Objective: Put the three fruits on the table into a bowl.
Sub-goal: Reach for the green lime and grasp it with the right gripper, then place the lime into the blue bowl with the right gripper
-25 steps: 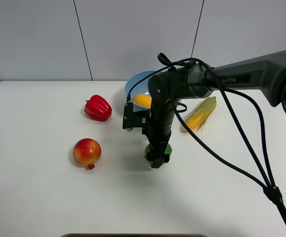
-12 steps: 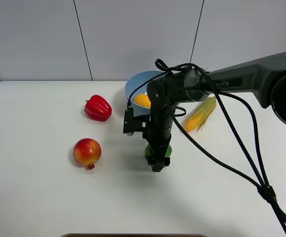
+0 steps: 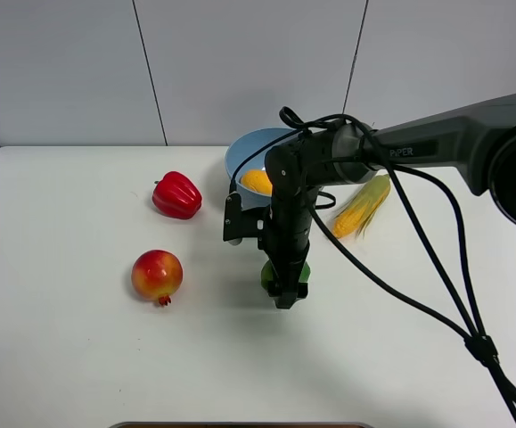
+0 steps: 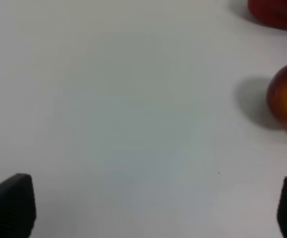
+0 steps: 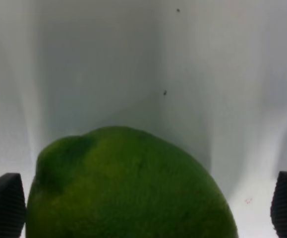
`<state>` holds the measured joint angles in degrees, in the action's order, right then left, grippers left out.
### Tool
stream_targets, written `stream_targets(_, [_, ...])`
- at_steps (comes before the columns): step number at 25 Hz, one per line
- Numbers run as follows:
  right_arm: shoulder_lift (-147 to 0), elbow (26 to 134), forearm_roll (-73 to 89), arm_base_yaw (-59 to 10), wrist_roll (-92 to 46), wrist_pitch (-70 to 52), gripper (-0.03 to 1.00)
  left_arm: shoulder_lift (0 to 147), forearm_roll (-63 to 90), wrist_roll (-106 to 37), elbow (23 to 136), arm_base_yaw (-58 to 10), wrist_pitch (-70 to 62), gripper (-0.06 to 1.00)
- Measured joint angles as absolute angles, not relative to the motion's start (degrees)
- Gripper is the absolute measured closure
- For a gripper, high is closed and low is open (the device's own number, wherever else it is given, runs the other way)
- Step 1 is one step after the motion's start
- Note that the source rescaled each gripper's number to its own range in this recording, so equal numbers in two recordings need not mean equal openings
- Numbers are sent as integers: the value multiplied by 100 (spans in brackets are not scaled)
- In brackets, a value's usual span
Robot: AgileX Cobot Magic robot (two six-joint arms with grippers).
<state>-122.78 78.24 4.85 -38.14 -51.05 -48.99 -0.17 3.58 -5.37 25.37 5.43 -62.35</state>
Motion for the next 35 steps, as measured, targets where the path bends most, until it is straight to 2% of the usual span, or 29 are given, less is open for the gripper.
stream_targets(5, [-12278,7824,539,-3814,-5105,-4899,62,-17,358,-537,2537,543,-6235,-6])
stream_targets(6, [-12278,7824,551,-3814,-5105,-4899,69,-17,358,-537,2537,543,-6235,-6])
stream_targets(35, [-12230,7824,778,-3814,-5105,-4926,70,-17,358,-537,2537,543,-6235,-6])
